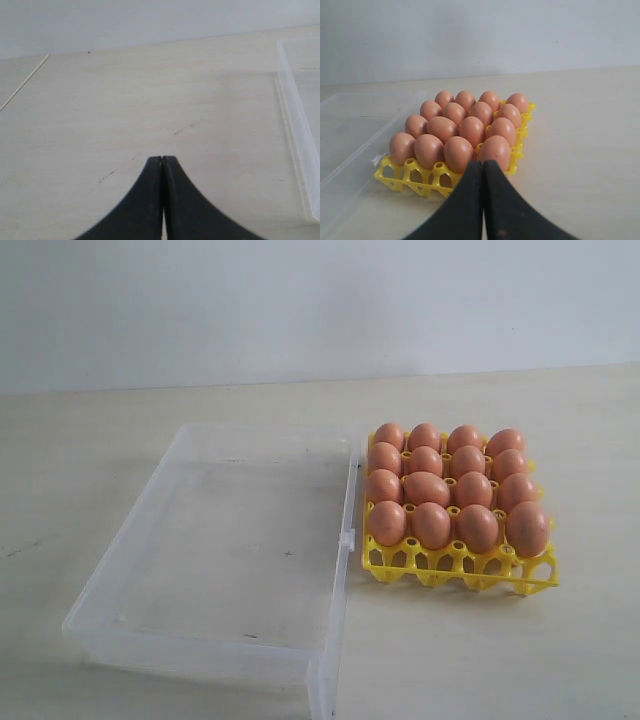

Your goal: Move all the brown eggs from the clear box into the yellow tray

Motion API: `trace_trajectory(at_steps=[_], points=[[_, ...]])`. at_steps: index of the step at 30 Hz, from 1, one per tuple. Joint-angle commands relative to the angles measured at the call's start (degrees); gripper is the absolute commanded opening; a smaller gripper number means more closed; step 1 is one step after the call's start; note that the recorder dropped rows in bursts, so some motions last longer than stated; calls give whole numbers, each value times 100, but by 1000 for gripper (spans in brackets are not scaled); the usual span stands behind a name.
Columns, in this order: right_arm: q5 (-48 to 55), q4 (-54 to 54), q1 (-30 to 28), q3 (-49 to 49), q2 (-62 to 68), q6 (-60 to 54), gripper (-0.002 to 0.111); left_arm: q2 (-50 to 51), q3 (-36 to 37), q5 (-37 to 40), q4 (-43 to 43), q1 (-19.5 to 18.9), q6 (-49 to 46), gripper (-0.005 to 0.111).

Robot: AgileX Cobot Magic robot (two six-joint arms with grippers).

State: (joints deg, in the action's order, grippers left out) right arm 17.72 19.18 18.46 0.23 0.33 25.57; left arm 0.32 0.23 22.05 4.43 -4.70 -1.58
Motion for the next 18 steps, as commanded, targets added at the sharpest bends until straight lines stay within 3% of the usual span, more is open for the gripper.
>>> trace_trajectory(at_steps=[1,5,9,12,18], points=[[-111,-47,-28,-23,-33,-10,0,-32,-23,-35,-12,34,29,0],[-123,-919,-28,-23,-33,-783,0,-32,-23,-35,-12,34,29,0],[-138,-2969,-28,-23,-33,-3286,0,-32,-23,-35,-12,34,29,0],[-241,-3897,-28,-23,-33,-4560,0,-32,-23,-35,-12,34,29,0],[-684,-3693,-92,-23,-33,-4686,0,-32,-23,-35,-12,34,29,0]])
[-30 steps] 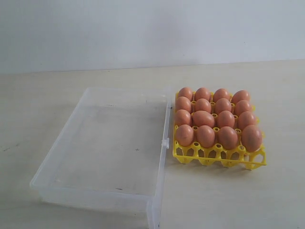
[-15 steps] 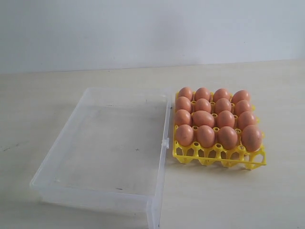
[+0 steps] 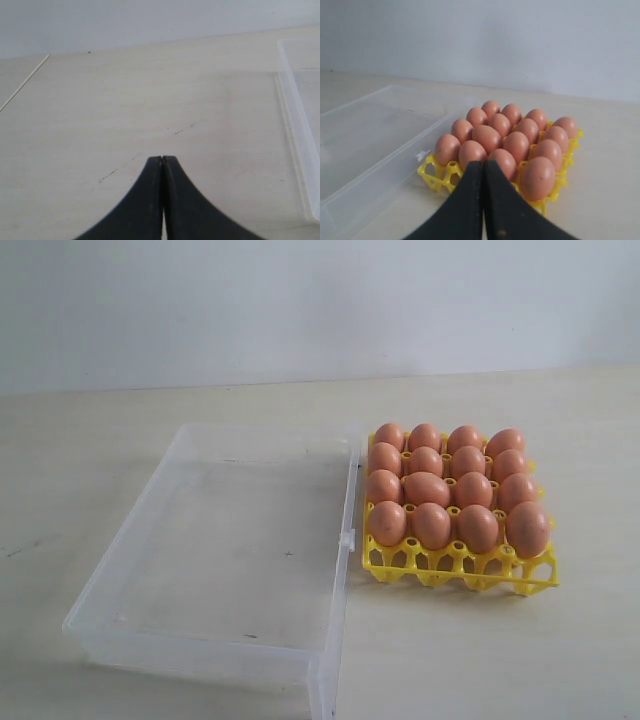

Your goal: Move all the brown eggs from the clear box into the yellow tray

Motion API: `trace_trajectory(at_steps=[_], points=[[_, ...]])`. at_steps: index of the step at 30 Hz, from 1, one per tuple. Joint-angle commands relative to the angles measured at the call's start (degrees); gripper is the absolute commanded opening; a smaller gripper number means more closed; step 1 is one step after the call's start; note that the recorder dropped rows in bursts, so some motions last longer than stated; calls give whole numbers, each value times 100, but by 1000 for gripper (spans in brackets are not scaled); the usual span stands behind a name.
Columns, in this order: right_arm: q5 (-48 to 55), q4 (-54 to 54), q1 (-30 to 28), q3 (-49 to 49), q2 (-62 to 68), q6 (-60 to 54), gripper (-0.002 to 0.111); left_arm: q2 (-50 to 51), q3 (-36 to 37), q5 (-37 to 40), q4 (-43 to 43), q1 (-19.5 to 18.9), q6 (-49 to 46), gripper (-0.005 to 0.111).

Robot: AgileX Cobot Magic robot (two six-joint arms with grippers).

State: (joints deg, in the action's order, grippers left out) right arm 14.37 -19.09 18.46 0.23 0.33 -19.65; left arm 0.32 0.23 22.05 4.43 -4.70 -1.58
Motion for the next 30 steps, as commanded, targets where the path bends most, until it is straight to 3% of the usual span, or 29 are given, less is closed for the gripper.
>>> trace_trajectory(at_steps=[1,7,12,30], points=[[-349,417,-118,-23,-33,-29,0,-32,-23,-35,-12,34,29,0],[87,2245,-261,-23,-33,2776,0,-32,-23,-35,-12,34,29,0],[96,2300,-261,-23,-33,2199,0,-32,-23,-35,-12,34,29,0],[494,2308,-261,-23,-33,2240,0,-32,-23,-35,-12,34,29,0]])
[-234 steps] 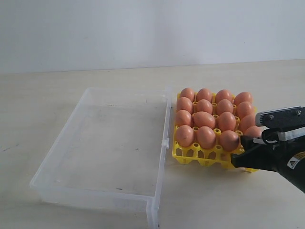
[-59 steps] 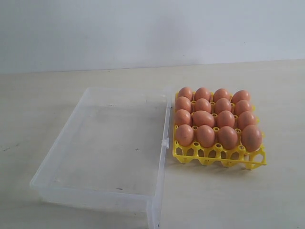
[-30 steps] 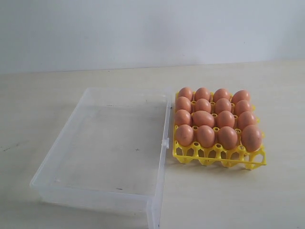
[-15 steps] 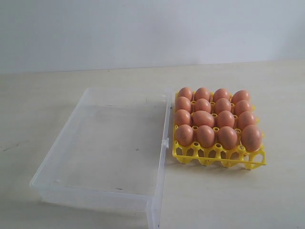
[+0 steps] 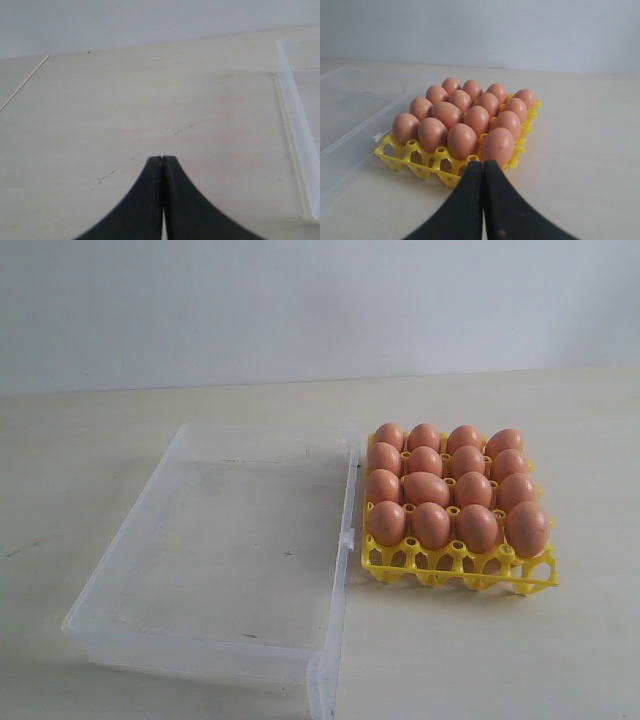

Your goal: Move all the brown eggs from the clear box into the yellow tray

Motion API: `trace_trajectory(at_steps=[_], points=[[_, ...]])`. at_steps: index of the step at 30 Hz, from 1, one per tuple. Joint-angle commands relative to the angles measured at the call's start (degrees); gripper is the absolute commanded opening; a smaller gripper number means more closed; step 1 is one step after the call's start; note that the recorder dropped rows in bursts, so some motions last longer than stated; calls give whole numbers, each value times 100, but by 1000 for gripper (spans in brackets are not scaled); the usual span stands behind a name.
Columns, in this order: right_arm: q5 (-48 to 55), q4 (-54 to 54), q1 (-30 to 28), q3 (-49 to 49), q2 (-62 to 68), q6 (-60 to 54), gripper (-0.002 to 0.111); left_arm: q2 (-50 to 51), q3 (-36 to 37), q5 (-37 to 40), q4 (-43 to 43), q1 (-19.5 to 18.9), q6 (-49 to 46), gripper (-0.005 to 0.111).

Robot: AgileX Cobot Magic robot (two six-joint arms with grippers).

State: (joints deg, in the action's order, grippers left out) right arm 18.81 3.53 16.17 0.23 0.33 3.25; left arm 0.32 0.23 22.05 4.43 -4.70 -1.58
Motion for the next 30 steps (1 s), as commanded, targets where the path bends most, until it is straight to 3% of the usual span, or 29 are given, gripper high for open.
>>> trace_trajectory(at_steps=[1,5,30], points=[[51,47,-32,-23,-33,-71,0,-32,-23,-35,-12,34,29,0],[142,47,-32,-23,-33,-475,0,-32,-23,-35,-12,34,29,0],[78,-169,-32,-23,-33,-464,0,-32,-23,-35,-12,34,29,0]])
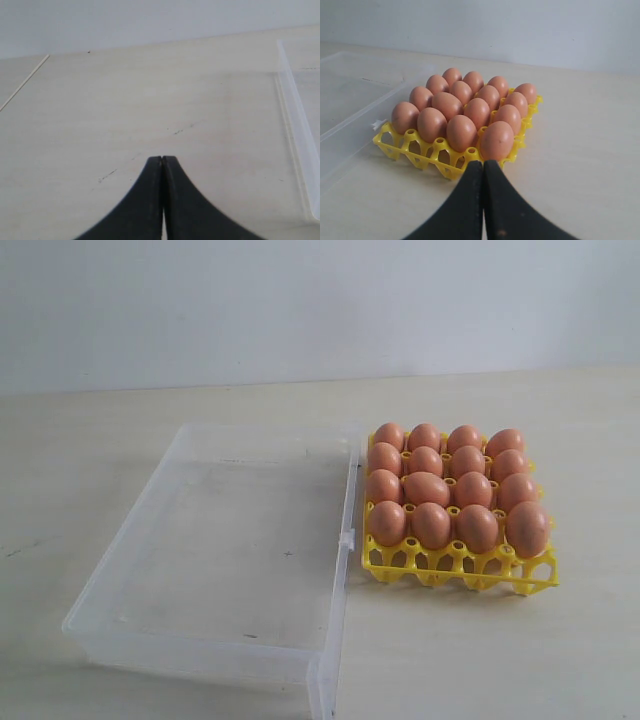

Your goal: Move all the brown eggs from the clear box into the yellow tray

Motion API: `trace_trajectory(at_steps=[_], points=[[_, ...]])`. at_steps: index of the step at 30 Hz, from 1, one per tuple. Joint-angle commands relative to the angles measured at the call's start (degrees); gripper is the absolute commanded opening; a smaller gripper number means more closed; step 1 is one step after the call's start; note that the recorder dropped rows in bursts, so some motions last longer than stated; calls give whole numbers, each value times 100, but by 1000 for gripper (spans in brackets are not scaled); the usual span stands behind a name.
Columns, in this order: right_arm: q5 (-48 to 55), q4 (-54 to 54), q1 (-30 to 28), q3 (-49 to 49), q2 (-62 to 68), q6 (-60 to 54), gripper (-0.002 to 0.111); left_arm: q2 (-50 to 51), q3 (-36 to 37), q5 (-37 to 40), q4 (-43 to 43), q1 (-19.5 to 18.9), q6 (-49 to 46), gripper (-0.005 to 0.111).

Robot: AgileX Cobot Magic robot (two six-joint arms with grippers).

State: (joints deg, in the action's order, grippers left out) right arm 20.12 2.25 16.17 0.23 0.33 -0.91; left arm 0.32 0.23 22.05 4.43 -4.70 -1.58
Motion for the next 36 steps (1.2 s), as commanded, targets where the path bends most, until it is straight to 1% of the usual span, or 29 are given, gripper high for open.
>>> trace_trajectory(at_steps=[1,14,15,18,20,36], points=[[-53,-42,-32,-23,-33,-47,0,-32,-23,-35,-12,34,29,0],[-53,-42,-32,-23,-33,-47,0,-32,-23,-35,-12,34,29,0],[-53,-42,-32,-23,-33,-47,0,-32,-23,-35,-12,50,28,0],[-53,-42,-32,-23,-33,-47,0,-32,-23,-35,-12,257,28,0],[-53,-42,-32,-23,-33,-47,0,-32,-23,-35,-12,294,28,0],[-53,-42,-32,-23,-33,-47,0,-32,-23,-35,-12,301,28,0]])
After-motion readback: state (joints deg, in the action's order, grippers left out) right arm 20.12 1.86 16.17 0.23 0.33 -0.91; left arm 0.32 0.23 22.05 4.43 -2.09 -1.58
